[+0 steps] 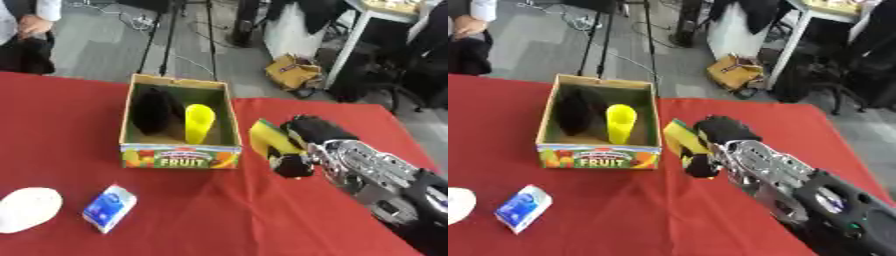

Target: Pick up objects on the table and place them in the box.

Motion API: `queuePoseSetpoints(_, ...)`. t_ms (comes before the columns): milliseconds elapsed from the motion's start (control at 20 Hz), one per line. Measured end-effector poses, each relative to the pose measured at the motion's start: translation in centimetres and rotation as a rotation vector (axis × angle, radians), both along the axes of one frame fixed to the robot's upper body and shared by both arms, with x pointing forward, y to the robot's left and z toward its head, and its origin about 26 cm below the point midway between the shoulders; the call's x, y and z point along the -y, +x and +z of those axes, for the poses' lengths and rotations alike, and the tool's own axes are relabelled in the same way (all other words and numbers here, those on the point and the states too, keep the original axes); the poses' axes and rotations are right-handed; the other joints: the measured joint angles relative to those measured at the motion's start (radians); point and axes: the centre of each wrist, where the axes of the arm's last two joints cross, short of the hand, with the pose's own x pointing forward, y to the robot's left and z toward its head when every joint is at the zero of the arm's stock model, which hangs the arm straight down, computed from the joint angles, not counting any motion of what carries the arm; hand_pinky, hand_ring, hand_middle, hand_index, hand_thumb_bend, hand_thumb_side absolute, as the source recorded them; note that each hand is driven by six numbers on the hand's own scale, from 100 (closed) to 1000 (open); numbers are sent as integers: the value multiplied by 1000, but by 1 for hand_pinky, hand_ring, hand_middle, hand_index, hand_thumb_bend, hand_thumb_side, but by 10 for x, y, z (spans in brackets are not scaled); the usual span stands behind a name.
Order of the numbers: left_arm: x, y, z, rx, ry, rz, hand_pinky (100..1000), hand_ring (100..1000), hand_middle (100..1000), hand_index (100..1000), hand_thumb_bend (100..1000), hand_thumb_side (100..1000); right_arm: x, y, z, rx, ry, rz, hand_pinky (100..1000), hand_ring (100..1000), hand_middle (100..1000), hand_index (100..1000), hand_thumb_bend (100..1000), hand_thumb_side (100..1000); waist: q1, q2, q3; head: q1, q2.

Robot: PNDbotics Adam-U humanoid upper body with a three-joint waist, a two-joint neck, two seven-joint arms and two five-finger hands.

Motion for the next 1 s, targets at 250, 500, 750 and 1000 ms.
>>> queuePoseSetpoints(250, -1, 0, 1, -2, 7, 2, 1000, 1000, 917, 908, 100, 1000, 1, -6, 21, 57, -23, 25, 826, 771, 327, 583, 100, 443, -1, -3, 3, 0, 0)
queuePoseSetpoints(500, 0, 0, 1, -6, 13, -1, 1000, 1000, 917, 908, 100, 1000, -4, -10, 40, 112, -52, 48, 830, 769, 322, 577, 100, 446, -6, -4, 19, 0, 0)
queuePoseSetpoints(750, 0, 0, 1, -10, 17, -8, 1000, 1000, 917, 909, 100, 1000, -8, -11, 58, 151, -75, 65, 833, 768, 321, 578, 100, 448, -9, -9, 32, -1, 0)
queuePoseSetpoints(1000, 3, 1, 2, -14, 25, -24, 1000, 1000, 917, 909, 100, 1000, -10, -4, 68, 154, -94, 59, 841, 768, 321, 579, 100, 453, -14, -14, 50, -11, 0)
